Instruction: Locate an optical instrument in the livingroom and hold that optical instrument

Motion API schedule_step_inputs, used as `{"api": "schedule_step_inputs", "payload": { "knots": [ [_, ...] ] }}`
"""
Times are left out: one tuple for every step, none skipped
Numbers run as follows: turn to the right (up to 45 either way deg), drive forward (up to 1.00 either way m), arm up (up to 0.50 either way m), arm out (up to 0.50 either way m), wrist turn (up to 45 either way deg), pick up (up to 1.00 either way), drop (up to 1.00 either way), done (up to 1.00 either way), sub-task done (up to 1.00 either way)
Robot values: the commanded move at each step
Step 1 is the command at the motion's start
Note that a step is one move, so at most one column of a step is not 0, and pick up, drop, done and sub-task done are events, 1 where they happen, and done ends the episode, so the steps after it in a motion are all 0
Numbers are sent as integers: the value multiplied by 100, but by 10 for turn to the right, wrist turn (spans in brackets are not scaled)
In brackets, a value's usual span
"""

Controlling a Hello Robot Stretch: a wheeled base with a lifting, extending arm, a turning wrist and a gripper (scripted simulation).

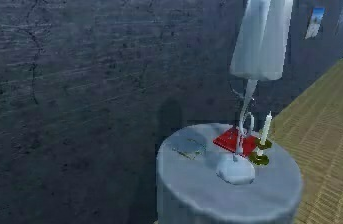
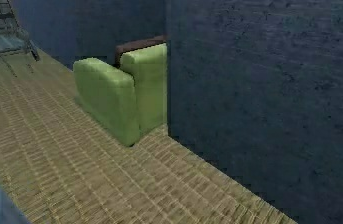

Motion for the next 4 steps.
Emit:
{"api": "schedule_step_inputs", "payload": {
  "knots": [
    [0,25,0,0,0,0,0,0,0],
    [-450,0,0,0,0,0,0,0,0],
    [-330,0,0,0,0,0,0,0,0],
    [0,0,50,0,0,0,0,0,0]
  ]
}}
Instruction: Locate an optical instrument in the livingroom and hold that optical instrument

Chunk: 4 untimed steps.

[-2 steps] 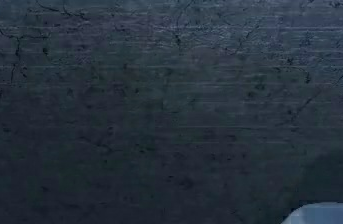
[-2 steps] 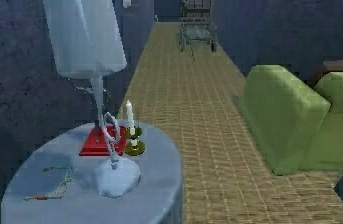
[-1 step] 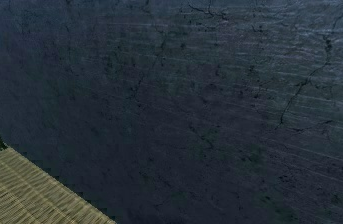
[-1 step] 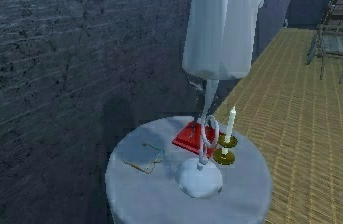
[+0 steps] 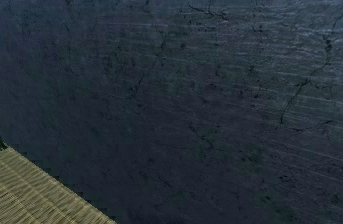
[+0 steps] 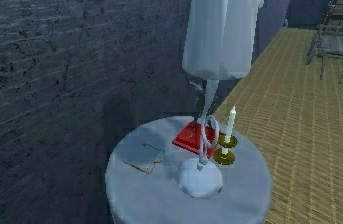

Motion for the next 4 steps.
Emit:
{"api": "schedule_step_inputs", "payload": {
  "knots": [
    [0,0,38,0,0,0,0,0,0],
    [0,0,0,24,0,0,0,0,0],
    [0,0,0,0,450,0,0,0,0],
    [0,0,0,0,450,0,0,0,0]
  ]
}}
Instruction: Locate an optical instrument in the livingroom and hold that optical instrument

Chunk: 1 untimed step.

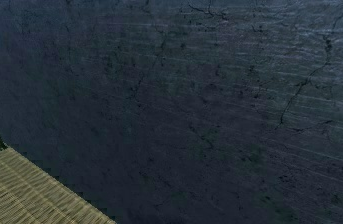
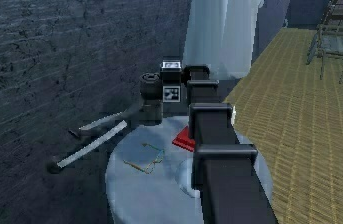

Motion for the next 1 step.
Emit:
{"api": "schedule_step_inputs", "payload": {
  "knots": [
    [0,0,0,0,450,0,0,0,0]
  ]
}}
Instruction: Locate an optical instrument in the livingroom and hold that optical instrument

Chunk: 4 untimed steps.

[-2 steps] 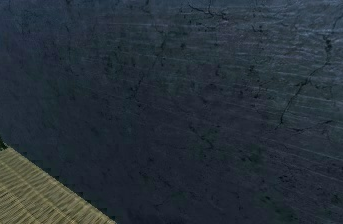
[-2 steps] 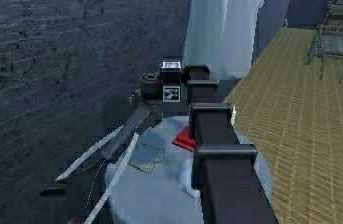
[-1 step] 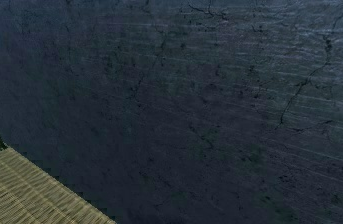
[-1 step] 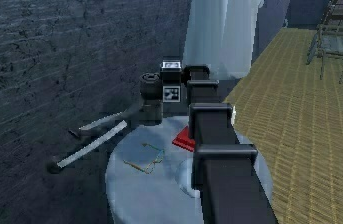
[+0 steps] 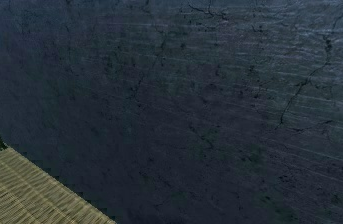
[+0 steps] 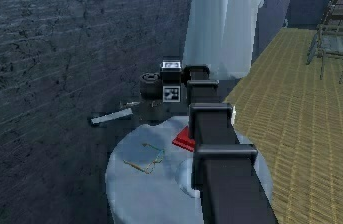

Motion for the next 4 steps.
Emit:
{"api": "schedule_step_inputs", "payload": {
  "knots": [
    [0,0,0,0,240,0,0,0,0],
    [0,0,-28,0,0,0,0,0,0],
    [0,0,0,0,0,100,0,0,0],
    [0,0,10,0,0,0,0,0,0]
  ]
}}
